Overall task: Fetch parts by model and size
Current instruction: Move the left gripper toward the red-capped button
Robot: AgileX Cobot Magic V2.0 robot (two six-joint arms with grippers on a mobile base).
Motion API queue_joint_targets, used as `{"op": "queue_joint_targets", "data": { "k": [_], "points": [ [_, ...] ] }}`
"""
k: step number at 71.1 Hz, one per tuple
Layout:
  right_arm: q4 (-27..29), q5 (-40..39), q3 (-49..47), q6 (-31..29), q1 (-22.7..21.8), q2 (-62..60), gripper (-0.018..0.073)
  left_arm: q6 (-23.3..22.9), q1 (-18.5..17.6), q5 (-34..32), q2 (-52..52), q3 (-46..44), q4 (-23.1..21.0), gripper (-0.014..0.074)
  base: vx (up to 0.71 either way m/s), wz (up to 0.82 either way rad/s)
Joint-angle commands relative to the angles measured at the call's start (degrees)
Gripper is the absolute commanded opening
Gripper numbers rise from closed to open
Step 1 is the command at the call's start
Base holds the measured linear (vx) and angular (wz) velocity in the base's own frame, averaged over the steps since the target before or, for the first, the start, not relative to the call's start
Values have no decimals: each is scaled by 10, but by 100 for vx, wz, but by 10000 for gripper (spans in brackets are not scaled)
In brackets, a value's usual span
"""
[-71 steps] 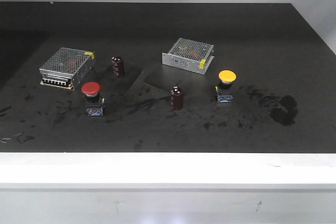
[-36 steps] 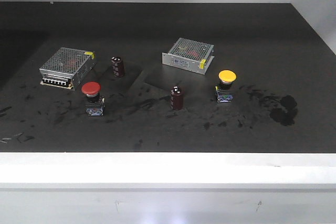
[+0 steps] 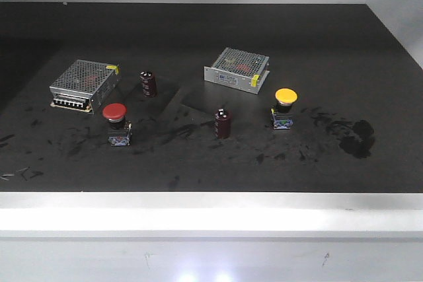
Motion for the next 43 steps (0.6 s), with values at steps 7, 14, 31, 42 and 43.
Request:
{"op": "queue_joint_targets", "data": {
  "k": [7,14,31,42,43],
  "points": [
    [1,25,-19,-2,0,26,-10,-5,-6,17,28,-19,-4,-6,0,0],
    [0,46,-19,-2,0,37,-10,-5,-6,17,32,-19,-5,-6,0,0],
    [-1,55,-19,-3,0,40,-5,-4,-6,51,33,-19,-4,-3,0,0],
    [1,55,-19,-4,0,40,62,11,-6,48,38,-20,-5,46,0,0],
    [1,56,-19,-4,0,40,74,11,-6,47,38,-20,-5,55,0,0]
  ]
}}
